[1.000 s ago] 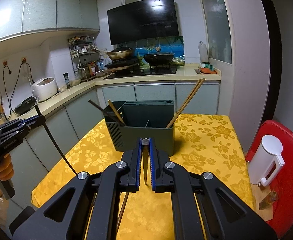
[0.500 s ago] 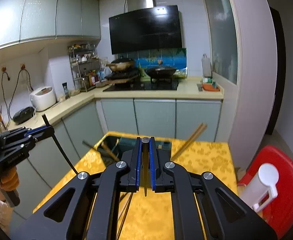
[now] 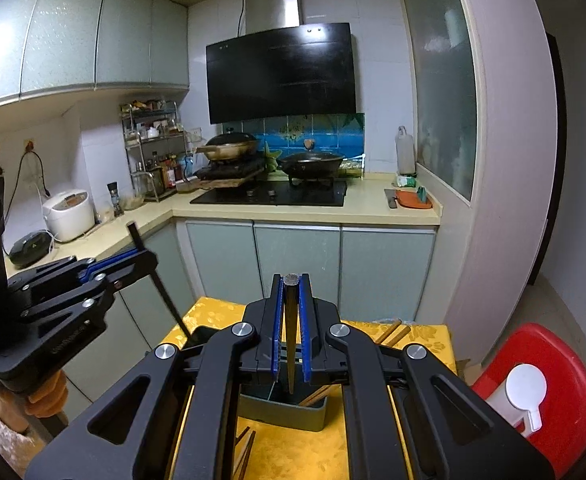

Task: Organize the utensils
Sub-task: 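Lift both dark chopsticks and carry them over the green holder, then lower both chopsticks into the holder and open both grippers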

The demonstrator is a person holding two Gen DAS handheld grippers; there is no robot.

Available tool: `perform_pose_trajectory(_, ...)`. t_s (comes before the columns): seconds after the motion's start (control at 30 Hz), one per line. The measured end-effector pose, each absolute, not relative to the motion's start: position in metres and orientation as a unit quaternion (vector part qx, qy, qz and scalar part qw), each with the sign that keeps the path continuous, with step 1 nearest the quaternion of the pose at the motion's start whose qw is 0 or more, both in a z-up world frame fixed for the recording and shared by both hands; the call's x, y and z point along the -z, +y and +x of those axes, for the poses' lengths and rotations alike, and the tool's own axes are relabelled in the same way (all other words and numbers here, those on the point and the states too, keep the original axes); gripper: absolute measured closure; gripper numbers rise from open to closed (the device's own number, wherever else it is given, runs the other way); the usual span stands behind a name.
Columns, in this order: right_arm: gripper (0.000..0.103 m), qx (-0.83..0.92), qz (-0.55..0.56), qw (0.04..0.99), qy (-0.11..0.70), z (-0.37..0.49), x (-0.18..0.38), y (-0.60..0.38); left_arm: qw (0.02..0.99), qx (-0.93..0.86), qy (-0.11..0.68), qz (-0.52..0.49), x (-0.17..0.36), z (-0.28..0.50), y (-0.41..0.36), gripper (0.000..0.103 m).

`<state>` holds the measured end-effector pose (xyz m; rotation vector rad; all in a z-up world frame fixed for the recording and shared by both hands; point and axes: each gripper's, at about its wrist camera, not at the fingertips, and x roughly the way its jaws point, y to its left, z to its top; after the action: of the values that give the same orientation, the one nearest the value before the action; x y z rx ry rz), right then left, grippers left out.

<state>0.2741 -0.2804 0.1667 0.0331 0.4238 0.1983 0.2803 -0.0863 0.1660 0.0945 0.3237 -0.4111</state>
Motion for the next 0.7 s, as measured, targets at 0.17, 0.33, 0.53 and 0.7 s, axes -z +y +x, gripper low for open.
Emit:
perform_pose_trajectory(0.17, 0.095, -0.095, 0.010, 0.965, 0.245, 0.297, -0.153, -0.276, 0.966, 0.194, 0.166, 0.046, -0.152, 0.301, -0.096, 0.096)
perform_pose_trajectory(0.33, 0.095, -0.091, 0.004, 0.959, 0.268, 0.313, -0.142, -0.270, 0.960, 0.191, 0.202, 0.035, -0.127, 0.324, -0.096, 0.096)
perform_pose_trajectory(0.53, 0.095, -0.097, 0.008, 0.951, 0.293, 0.326, -0.124, -0.262, 0.955, 0.183, 0.228, 0.044, -0.100, 0.332, -0.096, 0.096)
perform_pose_trajectory(0.7, 0.095, -0.096, 0.006, 0.948, 0.304, 0.333, -0.109, -0.255, 0.954, 0.179, 0.233, 0.053, -0.090, 0.330, -0.096, 0.096)
